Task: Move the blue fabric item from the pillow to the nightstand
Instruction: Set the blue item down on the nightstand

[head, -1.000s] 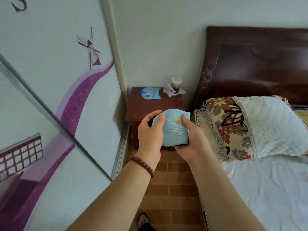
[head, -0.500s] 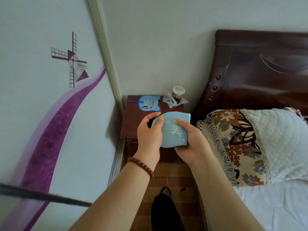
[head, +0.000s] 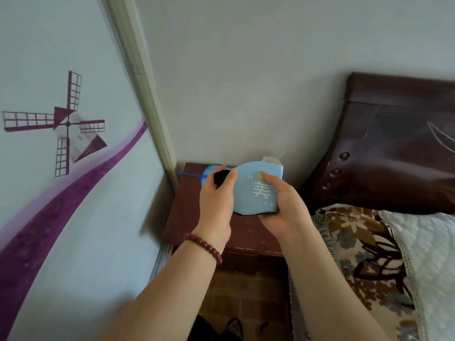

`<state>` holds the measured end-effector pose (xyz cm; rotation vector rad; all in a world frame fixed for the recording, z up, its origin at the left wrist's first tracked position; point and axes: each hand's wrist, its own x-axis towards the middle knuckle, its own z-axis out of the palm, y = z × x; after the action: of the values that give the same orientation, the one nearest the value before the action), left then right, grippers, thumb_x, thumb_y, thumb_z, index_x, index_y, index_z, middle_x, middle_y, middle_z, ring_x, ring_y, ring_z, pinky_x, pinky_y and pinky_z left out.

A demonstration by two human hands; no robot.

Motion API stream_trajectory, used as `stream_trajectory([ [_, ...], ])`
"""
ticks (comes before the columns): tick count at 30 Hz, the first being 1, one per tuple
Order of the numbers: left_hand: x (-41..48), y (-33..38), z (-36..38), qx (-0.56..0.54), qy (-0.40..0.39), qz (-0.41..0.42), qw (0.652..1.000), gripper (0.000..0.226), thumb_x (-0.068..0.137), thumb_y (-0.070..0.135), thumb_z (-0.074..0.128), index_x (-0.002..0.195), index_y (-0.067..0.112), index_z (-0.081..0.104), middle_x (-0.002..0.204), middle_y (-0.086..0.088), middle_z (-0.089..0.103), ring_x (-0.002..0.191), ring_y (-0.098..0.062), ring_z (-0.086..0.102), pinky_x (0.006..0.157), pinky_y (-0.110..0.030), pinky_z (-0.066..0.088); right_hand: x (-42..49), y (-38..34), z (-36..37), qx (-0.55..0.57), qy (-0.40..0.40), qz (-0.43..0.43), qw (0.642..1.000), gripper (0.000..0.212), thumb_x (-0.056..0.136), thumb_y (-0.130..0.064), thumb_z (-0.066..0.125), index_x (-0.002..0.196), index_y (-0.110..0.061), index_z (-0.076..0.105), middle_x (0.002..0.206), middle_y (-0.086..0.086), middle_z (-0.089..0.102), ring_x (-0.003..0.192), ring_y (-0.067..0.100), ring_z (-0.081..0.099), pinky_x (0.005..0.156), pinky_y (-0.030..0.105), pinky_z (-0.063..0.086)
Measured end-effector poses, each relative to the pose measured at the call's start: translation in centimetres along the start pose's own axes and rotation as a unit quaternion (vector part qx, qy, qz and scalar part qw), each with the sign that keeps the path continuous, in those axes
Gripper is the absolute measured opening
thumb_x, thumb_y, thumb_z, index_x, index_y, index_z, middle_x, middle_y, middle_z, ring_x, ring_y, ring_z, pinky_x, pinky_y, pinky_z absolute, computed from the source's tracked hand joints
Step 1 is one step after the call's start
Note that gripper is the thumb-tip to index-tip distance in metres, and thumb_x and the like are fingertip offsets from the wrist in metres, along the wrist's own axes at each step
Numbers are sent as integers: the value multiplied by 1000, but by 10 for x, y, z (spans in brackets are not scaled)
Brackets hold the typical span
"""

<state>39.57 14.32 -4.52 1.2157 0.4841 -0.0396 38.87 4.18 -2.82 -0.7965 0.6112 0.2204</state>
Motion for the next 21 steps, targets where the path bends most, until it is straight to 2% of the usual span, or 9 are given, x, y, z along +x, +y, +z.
stream_trajectory([
  [2,15,2,6,1,7,-16,1000,17,86,28,62,100,20,66,108,-8,69,102,-27,65,92,-51,51,17,-7,5,3,6,9,1000,38,84,-11,64,121,-3,59,113,16,68,85,27,67,67,39,55],
  [6,49,6,19,6,-9,-30,999,12,89,27,58,95,22,67,105,-5,70,101,-24,65,90,-45,51,52,-21,14,8,19,8,1000,38,83,-12,65,120,-5,59,103,13,71,81,25,68,63,36,56],
  [8,72,10,28,13,-15,-31,999,13,89,26,58,96,19,67,104,-5,70,102,-24,64,92,-45,50,74,-28,23,14,29,9,999,38,83,-12,66,120,-6,60,104,12,71,81,24,69,60,35,56],
  [11,92,17,33,16,-22,-29,999,12,90,25,57,89,16,65,95,-6,67,93,-24,63,84,-44,51,95,-33,34,12,40,0,999,36,83,-14,67,118,-7,60,109,13,69,85,25,68,58,34,56],
  [13,114,24,37,34,-23,-20,999,14,89,26,58,84,15,65,93,-9,65,88,-24,61,77,-44,50,112,-39,45,10,42,-2,999,31,83,-14,67,112,-6,62,99,11,70,78,24,69,50,31,56],
  [15,137,34,40,40,-22,-10,999,14,88,25,60,85,13,66,93,-11,66,87,-25,60,79,-47,50,129,-45,58,13,40,2,999,23,82,-15,67,104,-7,64,89,10,71,70,22,70,47,29,55],
  [17,159,44,44,31,-21,-5,999,16,87,24,61,90,9,66,98,-15,67,88,-25,61,83,-49,51,145,-51,70,26,28,4,999,17,83,-17,66,97,-7,66,83,9,72,64,20,71,50,30,55],
  [19,181,53,48,23,-14,-6,1000,19,87,25,62,95,7,65,102,-18,66,90,-29,62,83,-49,51,162,-56,81,42,-7,0,999,16,87,-21,61,94,-8,66,84,10,72,70,24,71,57,34,56],
  [21,202,60,51,3,-14,-19,1000,16,87,23,62,92,8,64,98,-16,67,85,-29,64,81,-48,52,176,-60,88,43,-41,-5,998,22,90,-26,55,96,-8,66,83,10,72,67,25,68,47,29,52],
])
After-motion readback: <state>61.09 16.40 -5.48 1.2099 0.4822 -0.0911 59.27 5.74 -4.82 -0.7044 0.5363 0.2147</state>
